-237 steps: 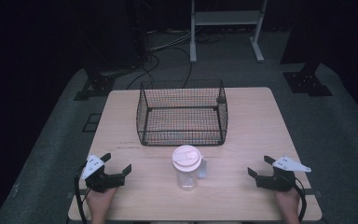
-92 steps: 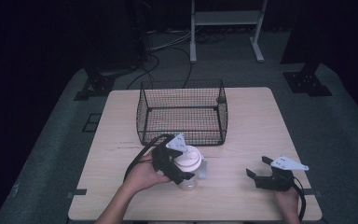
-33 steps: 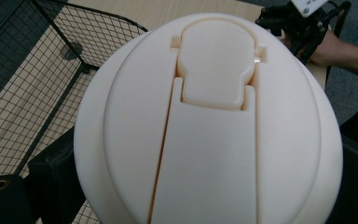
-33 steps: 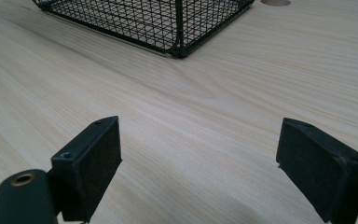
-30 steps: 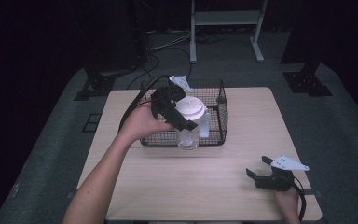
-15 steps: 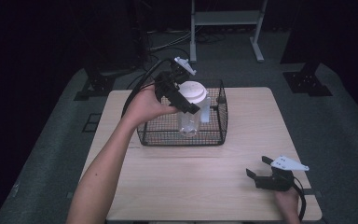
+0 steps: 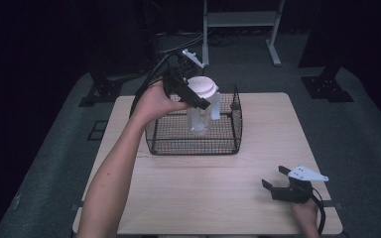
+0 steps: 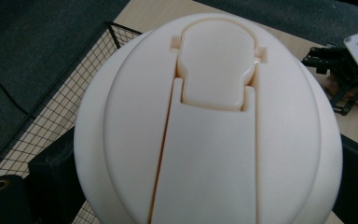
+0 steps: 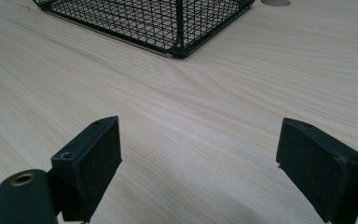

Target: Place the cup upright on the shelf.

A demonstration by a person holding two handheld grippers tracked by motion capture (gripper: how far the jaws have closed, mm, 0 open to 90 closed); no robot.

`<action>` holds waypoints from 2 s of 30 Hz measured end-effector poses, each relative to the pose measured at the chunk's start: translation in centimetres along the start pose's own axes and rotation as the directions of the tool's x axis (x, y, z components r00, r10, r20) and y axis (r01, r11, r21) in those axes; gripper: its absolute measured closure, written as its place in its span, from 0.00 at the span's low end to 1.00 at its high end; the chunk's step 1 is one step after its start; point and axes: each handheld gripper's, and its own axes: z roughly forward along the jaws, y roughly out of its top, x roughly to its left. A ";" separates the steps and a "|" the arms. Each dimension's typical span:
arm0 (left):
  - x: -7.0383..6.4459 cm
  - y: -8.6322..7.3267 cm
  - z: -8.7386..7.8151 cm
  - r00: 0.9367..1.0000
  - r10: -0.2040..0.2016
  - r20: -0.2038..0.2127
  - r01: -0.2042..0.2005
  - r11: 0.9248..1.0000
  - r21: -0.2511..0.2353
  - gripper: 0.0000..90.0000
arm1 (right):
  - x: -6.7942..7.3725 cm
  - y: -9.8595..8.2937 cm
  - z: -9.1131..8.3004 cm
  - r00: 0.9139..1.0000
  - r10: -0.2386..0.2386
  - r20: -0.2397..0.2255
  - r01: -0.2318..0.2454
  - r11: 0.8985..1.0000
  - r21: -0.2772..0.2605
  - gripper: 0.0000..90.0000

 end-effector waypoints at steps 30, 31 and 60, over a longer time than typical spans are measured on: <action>3.6 0.1 4.8 0.992 -0.104 -0.077 0.108 0.992 0.063 0.06 | -0.1 0.0 0.0 1.000 -0.002 -0.002 0.002 1.000 -0.003 0.14; 3.8 0.0 5.3 0.991 -0.108 -0.081 0.114 0.991 0.064 0.06 | -0.1 0.0 0.0 1.000 0.002 -0.003 -0.002 1.000 -0.002 0.14; 5.3 -2.4 11.2 0.985 -0.145 -0.097 0.155 0.983 0.102 0.06 | -0.4 0.0 -0.2 1.000 0.014 -0.017 -0.015 1.000 -0.021 0.14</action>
